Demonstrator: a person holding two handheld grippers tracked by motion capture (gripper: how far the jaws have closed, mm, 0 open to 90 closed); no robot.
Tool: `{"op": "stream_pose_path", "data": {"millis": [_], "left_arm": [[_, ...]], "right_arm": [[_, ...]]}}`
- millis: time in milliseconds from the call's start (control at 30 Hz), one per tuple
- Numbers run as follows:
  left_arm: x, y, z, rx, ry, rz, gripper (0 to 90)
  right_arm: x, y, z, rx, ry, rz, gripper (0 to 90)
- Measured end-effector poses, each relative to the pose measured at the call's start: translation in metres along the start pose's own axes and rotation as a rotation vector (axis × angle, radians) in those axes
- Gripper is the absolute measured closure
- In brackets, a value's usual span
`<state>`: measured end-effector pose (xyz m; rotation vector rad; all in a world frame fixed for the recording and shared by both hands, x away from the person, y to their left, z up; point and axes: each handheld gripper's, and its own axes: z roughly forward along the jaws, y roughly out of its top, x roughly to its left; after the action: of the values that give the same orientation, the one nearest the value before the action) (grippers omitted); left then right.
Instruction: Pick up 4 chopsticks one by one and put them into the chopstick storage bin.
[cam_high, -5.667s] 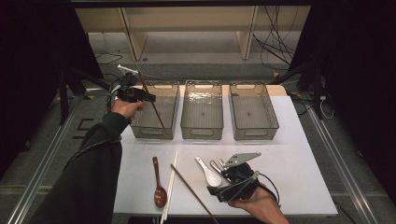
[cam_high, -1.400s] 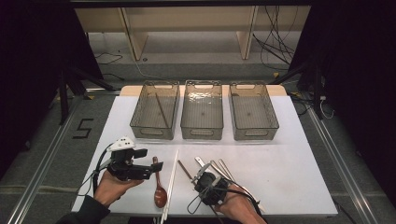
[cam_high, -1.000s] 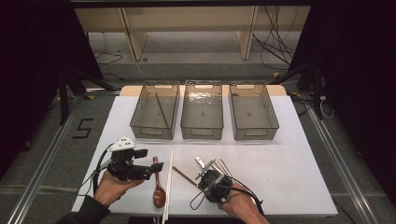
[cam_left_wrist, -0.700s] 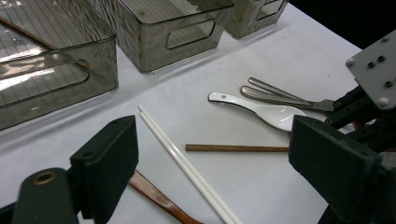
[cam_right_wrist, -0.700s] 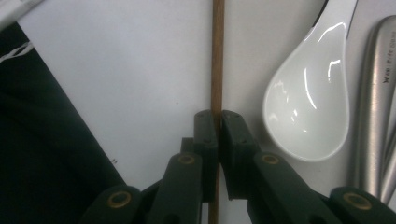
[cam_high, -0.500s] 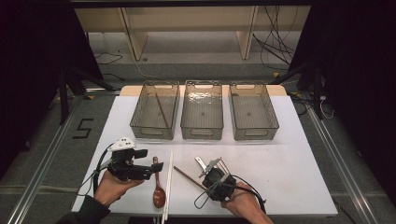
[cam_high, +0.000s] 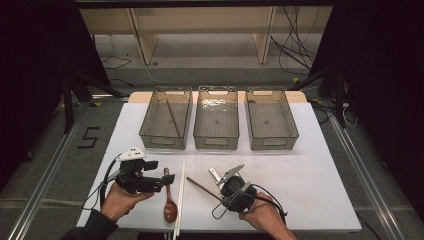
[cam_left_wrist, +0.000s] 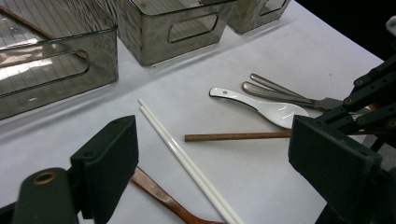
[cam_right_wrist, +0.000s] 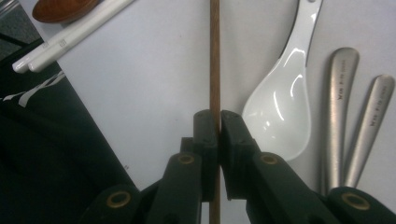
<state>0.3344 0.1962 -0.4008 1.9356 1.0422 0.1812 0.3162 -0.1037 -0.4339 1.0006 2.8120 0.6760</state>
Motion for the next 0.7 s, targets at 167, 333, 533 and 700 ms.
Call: {"op": "stream_pose_path", "data": {"millis": [167,333,533,700], "left_arm": [[0.000,0.000,0.000,0.008,0.000,0.000,15.4],[0.001,0.000,0.001,0.016,-0.002,-0.010,15.5],[0.000,0.000,0.004,0.017,-0.023,-0.061,15.5],[-0.005,0.002,0.011,0.033,-0.064,-0.103,15.5]], "right_arm": [[-0.004,-0.001,-0.006,-0.019,0.008,0.011,86.4],[-0.007,0.000,-0.013,-0.054,0.006,0.026,86.4],[-0.010,0.002,-0.028,-0.123,-0.002,0.033,86.3],[-0.012,0.005,-0.038,-0.196,-0.012,0.038,86.3]]}}
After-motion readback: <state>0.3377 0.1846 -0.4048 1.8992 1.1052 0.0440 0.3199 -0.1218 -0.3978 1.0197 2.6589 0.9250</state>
